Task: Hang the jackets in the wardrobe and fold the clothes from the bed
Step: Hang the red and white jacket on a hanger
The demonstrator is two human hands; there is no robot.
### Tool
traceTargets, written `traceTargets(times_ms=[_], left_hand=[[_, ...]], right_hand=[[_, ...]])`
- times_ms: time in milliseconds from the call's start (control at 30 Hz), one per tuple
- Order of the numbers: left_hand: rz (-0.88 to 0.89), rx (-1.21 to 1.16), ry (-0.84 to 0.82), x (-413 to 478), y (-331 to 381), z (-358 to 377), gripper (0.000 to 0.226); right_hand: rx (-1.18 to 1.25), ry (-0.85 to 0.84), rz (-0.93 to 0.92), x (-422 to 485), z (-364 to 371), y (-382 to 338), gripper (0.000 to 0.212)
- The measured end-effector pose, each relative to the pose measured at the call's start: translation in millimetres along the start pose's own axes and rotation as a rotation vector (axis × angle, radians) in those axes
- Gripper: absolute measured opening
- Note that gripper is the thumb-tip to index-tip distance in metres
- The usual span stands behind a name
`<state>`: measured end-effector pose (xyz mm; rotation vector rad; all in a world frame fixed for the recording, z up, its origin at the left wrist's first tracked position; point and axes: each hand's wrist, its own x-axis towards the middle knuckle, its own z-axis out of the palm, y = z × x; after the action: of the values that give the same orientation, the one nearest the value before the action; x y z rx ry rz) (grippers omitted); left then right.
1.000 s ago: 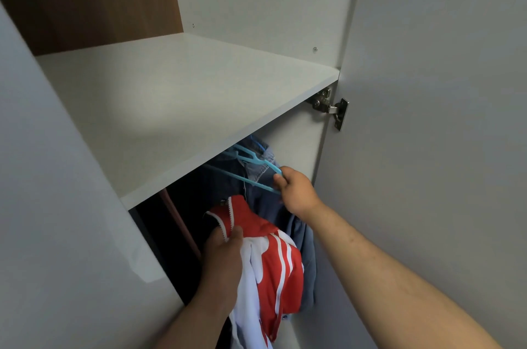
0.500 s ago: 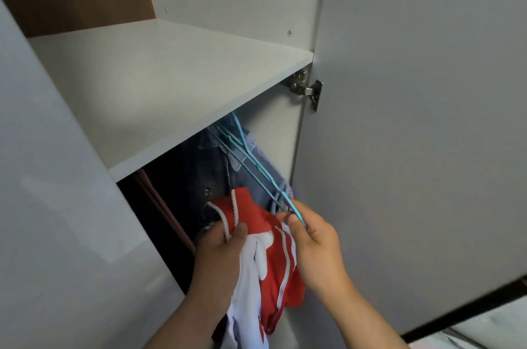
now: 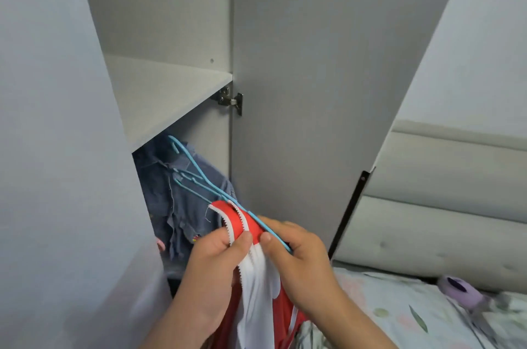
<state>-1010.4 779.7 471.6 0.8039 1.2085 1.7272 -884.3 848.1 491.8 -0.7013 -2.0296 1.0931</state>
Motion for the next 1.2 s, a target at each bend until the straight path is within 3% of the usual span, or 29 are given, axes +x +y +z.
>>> traceTargets(times_ms=[167,467,633,900,1033,1200], left_hand=[[-0.043,-0.136,-0.231,-56,27,14,0.031],[-0.061,0.034,-0.514,-133,44,31,0.026],[-0.055,0.087,-0.691,-151,40,48,0.031],[-0.125,0.113,-0.813,-151,23,68,0.034],[-0.199,0.115,-0.784,-140,13,79,0.038],[-0.253,0.069,-0.807,-123,1,109,0.026]], right_hand=[[-0.026,0.144,0.007,-63,-12,-46,0.036],[0.078,0.369,0.113,-168,-18,-106,0.033],[0.017,0.491,0.186,-204,-24,-121,0.033],[0.062,0.631,0.214,-223,-40,-113,0.031],[0.101,0.675,0.226,-224,-50,-100,0.029],[0.082,0.780,0.303,-215,-70,-80,0.028]])
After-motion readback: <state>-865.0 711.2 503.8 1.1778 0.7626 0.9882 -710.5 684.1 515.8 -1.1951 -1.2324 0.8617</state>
